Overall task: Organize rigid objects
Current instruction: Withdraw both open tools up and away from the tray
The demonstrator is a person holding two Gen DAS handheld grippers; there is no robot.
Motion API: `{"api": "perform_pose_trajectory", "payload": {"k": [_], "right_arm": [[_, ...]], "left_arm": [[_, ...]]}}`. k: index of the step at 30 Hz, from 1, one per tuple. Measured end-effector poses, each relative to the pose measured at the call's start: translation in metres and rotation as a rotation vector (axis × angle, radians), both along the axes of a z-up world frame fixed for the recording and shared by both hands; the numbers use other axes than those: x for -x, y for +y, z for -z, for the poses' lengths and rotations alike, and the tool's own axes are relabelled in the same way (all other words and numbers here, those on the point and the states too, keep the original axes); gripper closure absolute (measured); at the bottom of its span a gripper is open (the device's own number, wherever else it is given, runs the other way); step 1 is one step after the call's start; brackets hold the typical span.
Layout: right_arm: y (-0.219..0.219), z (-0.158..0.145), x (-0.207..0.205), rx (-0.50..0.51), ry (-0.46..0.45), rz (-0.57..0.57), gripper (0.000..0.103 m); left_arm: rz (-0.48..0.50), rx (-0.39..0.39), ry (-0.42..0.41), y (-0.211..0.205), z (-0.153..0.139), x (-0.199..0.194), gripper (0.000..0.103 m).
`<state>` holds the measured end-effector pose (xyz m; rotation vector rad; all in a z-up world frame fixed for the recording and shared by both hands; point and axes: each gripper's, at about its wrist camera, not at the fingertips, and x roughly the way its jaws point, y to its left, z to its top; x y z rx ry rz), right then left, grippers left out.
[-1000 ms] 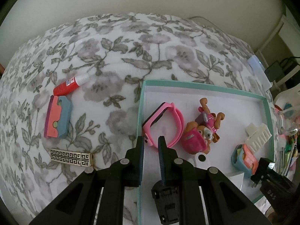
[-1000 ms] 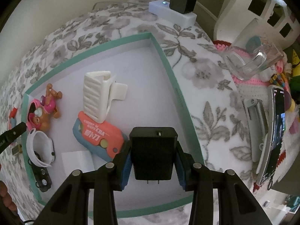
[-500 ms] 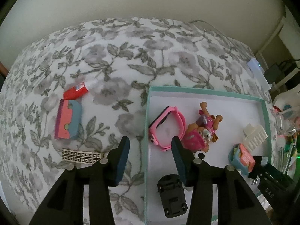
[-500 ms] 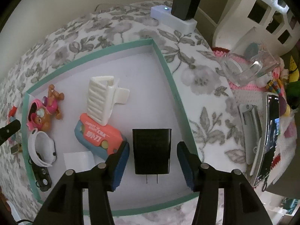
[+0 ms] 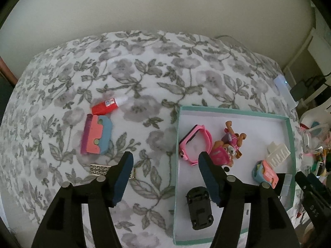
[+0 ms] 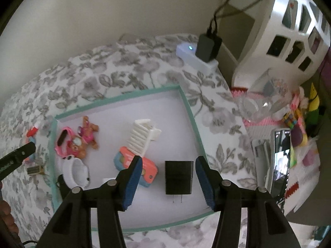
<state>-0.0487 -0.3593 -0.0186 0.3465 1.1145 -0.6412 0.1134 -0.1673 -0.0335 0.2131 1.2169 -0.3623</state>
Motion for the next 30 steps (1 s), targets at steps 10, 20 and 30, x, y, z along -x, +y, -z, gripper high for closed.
{"api": "perform_pose_trajectory", "payload": {"k": [10, 20, 30], "right_arm": [[0.029, -0.008, -0.011, 0.028, -0.015, -0.059, 0.032], [0.046, -0.002, -0.021, 0.035, -0.001, -0.106, 0.019], [0.057, 0.0, -0.027, 0.033, 0.001, -0.134, 0.018]], "left_arm": [[-0.02, -0.01, 0.002, 0.015, -0.005, 0.002, 0.027], [-0.067, 0.003, 0.045, 0.038, 0.001, 0.0, 0.014], [-0.1, -0.031, 0.041, 0.065, 0.004, 0.001, 0.012]]}}
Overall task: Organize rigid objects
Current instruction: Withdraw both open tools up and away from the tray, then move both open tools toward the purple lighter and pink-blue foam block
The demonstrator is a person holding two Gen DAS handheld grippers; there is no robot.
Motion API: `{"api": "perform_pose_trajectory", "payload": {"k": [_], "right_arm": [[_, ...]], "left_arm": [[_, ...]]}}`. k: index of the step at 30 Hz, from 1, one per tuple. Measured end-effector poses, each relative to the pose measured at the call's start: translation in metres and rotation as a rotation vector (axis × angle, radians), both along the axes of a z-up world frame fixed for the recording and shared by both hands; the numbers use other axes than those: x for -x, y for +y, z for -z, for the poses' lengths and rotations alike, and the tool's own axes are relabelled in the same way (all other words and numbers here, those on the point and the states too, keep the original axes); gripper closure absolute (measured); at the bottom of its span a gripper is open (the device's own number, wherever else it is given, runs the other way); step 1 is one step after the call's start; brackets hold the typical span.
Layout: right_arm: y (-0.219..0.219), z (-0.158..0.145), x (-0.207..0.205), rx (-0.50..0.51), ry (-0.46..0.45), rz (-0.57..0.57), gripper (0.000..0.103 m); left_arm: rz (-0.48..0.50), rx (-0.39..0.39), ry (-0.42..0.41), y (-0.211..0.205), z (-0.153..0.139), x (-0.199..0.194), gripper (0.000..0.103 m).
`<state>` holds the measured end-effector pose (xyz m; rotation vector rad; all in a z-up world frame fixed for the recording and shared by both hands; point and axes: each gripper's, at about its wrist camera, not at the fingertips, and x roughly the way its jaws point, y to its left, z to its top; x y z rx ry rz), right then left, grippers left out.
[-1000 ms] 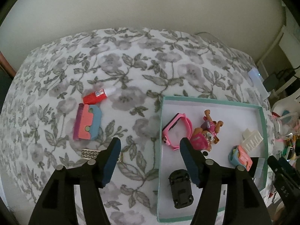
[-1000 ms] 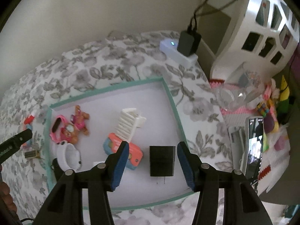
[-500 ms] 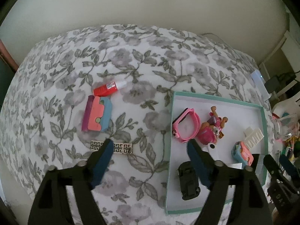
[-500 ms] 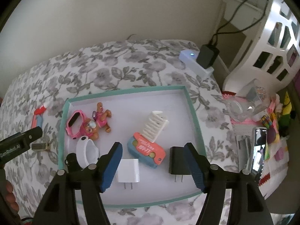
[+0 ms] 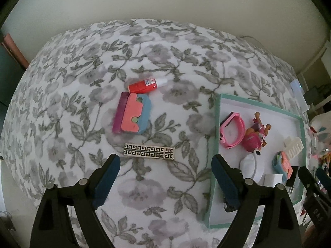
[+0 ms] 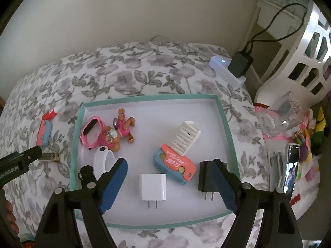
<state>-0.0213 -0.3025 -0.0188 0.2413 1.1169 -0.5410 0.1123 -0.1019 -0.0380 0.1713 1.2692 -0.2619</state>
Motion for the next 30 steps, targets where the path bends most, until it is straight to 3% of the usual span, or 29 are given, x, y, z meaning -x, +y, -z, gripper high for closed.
{"api": "perform_pose_trajectory", "payload": {"k": [4, 19, 30], "right_arm": [[0.004, 0.0, -0.002, 0.013, 0.002, -0.011, 0.0], [0.011, 0.001, -0.007, 0.009, -0.011, -0.035, 0.0], [0.052, 0.004, -0.025, 0.019, -0.021, -0.145, 0.0]], "left_arm": [[-0.003, 0.008, 0.007, 0.003, 0.002, 0.003, 0.003], [-0.062, 0.026, -0.004, 0.018, 0.0, 0.0, 0.002], [-0.123, -0.005, -0.029, 0.042, -0.004, -0.012, 0.002]]}}
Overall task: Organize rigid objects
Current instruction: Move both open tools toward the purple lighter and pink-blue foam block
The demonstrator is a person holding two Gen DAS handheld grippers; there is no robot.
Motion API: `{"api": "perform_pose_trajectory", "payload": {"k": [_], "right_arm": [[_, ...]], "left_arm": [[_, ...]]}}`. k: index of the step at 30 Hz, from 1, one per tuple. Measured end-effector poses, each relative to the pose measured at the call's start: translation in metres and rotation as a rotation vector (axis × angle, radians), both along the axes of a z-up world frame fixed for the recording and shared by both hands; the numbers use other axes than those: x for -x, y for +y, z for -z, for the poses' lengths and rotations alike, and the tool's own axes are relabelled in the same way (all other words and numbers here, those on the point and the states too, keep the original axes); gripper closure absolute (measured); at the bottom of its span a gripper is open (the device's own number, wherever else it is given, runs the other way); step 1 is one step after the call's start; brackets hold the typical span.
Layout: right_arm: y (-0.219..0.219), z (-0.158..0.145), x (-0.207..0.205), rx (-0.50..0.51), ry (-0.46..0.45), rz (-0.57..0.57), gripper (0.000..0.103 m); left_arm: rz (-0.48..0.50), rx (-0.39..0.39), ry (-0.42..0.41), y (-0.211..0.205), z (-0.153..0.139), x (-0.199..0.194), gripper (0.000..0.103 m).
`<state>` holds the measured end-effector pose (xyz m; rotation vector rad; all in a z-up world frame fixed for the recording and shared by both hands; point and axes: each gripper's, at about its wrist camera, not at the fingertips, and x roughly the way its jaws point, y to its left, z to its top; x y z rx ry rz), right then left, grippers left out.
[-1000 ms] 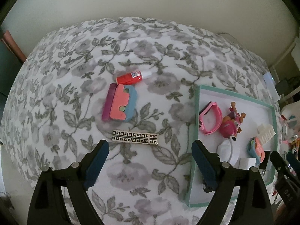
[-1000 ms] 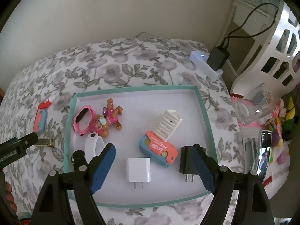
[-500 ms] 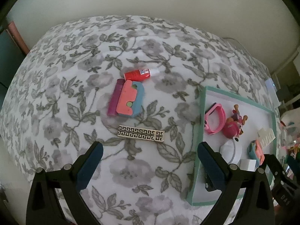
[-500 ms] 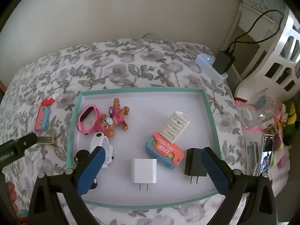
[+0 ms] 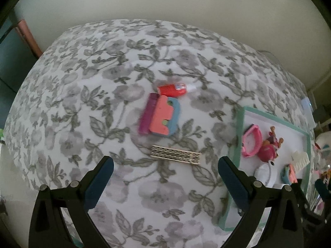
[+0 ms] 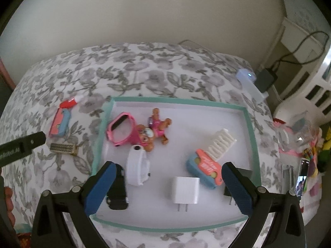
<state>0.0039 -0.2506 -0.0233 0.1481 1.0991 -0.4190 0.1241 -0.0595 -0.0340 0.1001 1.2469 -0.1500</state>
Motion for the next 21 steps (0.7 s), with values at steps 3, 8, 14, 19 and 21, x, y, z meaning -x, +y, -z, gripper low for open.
{"api": "perform_pose_trajectory", "payload": {"k": [3, 8, 14, 19, 21], "right_arm": [[0.011, 0.0, -0.004, 0.008, 0.0, -0.033, 0.0], [0.022, 0.0, -0.009, 0.009, -0.002, -0.061, 0.0], [0.029, 0.004, -0.013, 0.0, 0.0, -0.076, 0.0], [0.03, 0.005, -0.017, -0.023, -0.016, -0.08, 0.0], [0.031, 0.005, -0.021, -0.039, -0.029, -0.078, 0.0]], "left_arm": [[-0.031, -0.012, -0.006, 0.013, 0.0, -0.005, 0.002], [-0.068, 0.0, -0.003, 0.028, -0.001, -0.011, 0.002], [-0.091, 0.01, 0.003, 0.039, 0.0, -0.017, 0.002], [-0.102, 0.034, 0.015, 0.047, 0.002, -0.026, 0.002], [-0.112, 0.036, 0.02, 0.052, 0.004, -0.031, 0.002]]}}
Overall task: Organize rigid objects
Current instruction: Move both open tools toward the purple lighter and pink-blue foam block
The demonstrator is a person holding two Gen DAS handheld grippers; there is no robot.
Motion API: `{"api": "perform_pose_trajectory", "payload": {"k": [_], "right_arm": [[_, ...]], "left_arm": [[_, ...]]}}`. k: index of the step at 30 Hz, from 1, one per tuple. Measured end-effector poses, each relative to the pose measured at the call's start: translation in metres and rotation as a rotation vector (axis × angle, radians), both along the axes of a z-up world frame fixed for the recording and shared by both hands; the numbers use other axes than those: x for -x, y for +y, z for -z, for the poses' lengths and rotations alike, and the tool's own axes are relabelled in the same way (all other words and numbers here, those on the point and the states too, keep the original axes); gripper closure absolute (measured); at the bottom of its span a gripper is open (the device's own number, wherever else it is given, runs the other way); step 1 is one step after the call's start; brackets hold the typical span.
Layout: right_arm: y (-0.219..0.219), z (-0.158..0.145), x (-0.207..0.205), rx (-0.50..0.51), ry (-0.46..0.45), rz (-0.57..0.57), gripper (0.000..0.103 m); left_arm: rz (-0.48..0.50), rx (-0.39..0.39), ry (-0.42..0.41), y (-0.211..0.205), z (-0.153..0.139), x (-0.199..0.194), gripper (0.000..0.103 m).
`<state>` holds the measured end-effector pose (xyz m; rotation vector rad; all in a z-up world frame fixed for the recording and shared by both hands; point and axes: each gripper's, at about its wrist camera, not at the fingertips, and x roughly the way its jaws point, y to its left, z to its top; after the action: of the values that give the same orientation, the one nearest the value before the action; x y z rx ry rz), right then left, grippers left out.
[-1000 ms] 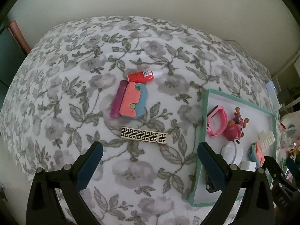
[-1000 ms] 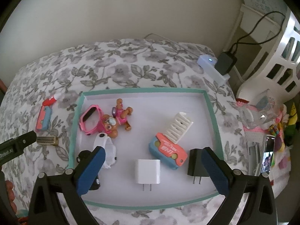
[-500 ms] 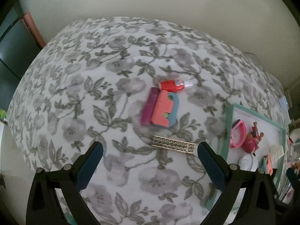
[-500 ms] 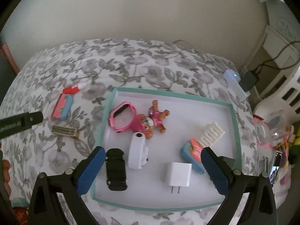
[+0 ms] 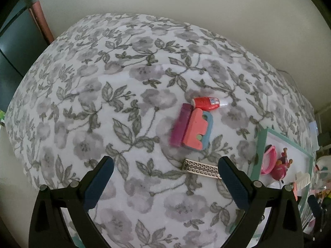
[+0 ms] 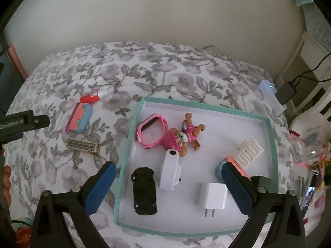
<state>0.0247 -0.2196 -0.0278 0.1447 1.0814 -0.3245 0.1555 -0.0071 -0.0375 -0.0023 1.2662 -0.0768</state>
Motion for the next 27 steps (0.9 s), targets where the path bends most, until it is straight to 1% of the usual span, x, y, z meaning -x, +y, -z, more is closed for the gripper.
{"api": "perform_pose_trajectory", "payload": {"k": [8, 14, 19, 24, 27], "right_arm": [[0.007, -0.007, -0.02, -0.054, -0.061, -0.011, 0.0], [0.025, -0.009, -0.046, -0.076, -0.081, -0.046, 0.0], [0.046, -0.002, -0.073, -0.073, -0.067, -0.094, 0.0], [0.059, 0.011, -0.098, -0.1, -0.044, -0.114, 0.0], [0.065, 0.021, -0.11, -0.099, -0.022, -0.121, 0.001]], "left_arm": [[-0.02, -0.019, 0.004, 0.016, 0.007, -0.024, 0.002], [-0.019, -0.031, 0.037, 0.023, 0.024, -0.042, 0.002], [-0.038, -0.023, 0.068, 0.031, 0.039, -0.057, 0.002], [-0.072, -0.008, 0.076, 0.04, 0.045, -0.07, 0.002], [-0.086, -0.01, 0.077, 0.044, 0.047, -0.074, 0.002]]}}
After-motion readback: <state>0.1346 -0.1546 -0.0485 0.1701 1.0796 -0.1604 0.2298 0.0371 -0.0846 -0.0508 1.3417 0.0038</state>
